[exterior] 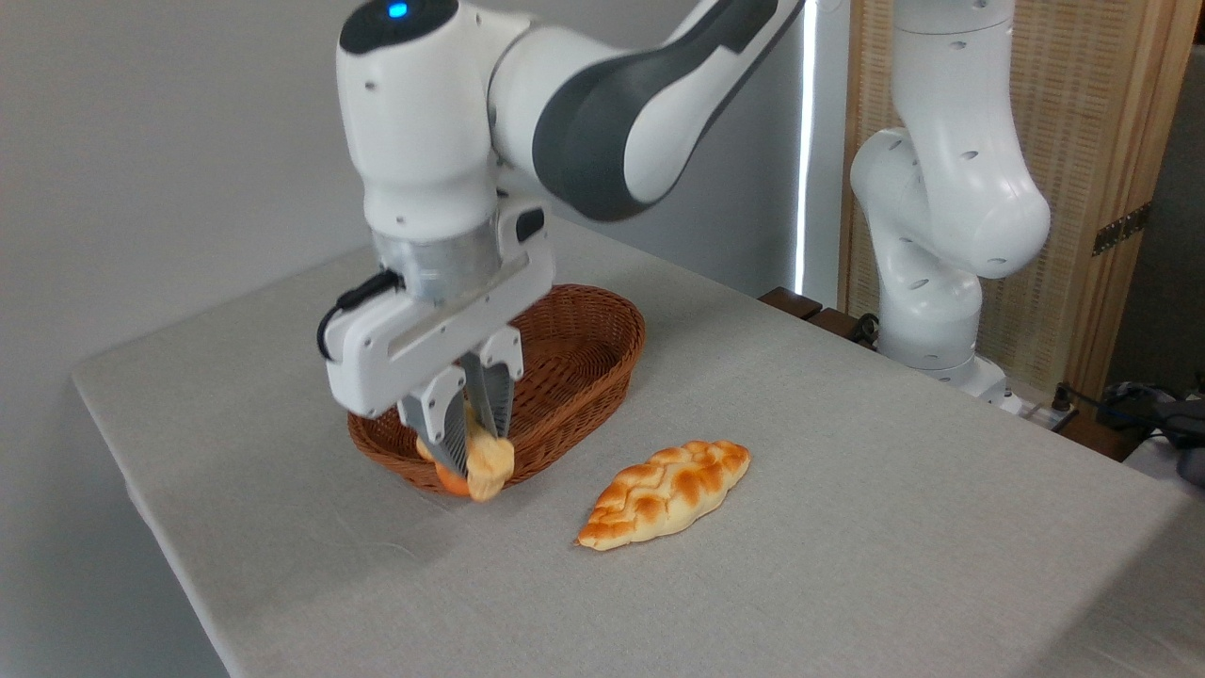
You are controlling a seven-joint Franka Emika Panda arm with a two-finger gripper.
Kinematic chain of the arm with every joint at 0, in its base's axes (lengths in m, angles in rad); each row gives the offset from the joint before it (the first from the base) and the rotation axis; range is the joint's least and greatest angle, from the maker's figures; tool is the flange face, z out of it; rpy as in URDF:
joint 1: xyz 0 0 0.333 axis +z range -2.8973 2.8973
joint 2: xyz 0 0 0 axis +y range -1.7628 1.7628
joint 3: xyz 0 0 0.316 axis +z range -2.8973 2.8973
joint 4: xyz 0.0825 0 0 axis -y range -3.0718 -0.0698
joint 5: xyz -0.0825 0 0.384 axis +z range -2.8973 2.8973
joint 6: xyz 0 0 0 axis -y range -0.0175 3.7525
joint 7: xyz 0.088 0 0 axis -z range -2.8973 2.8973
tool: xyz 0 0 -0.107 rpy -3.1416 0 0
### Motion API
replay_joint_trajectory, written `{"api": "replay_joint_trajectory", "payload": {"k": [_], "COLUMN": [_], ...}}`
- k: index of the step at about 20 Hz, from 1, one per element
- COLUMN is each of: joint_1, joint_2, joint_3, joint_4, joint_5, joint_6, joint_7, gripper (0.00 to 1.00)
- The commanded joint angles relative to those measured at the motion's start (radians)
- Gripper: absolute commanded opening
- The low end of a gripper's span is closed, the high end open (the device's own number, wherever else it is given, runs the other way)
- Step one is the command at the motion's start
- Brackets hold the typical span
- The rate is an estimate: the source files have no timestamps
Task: Put bread into the basket
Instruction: 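Lift the bun and carry it over the wicker basket, then lower the bun into the basket and open the gripper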
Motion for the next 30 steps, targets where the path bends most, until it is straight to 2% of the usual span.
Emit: {"api": "replay_joint_trajectory", "payload": {"k": [1,2,4,5,7,11,15,20,24,25,26,30], "joint_1": [-0.006,-0.007,-0.007,-0.007,-0.007,-0.007,-0.009,-0.021,-0.021,-0.021,-0.021,-0.021], "joint_2": [-0.05,-0.059,-0.064,-0.064,-0.058,-0.053,-0.047,-0.027,-0.017,-0.015,-0.015,-0.015], "joint_3": [-0.009,-0.015,-0.057,-0.072,-0.115,-0.156,-0.164,-0.176,-0.176,-0.176,-0.176,-0.176], "joint_4": [0.006,0.006,0.006,0.005,0.003,0.003,0.003,0.004,0.004,0.003,0.003,0.003], "joint_5": [-0.054,-0.059,-0.059,-0.059,-0.059,-0.059,-0.062,-0.079,-0.082,-0.079,-0.074,-0.068], "joint_6": [-0.056,-0.068,-0.075,-0.075,-0.075,-0.065,-0.058,-0.016,0.007,0.005,0.005,0.004], "joint_7": [-0.058,-0.105,-0.237,-0.311,-0.444,-0.673,-0.865,-1.219,-1.435,-1.485,-1.512,-1.513], "gripper": [0.27,0.27,0.39,0.41,0.41,0.41,0.41,0.42,0.7,0.94,1.0,1.0]}}
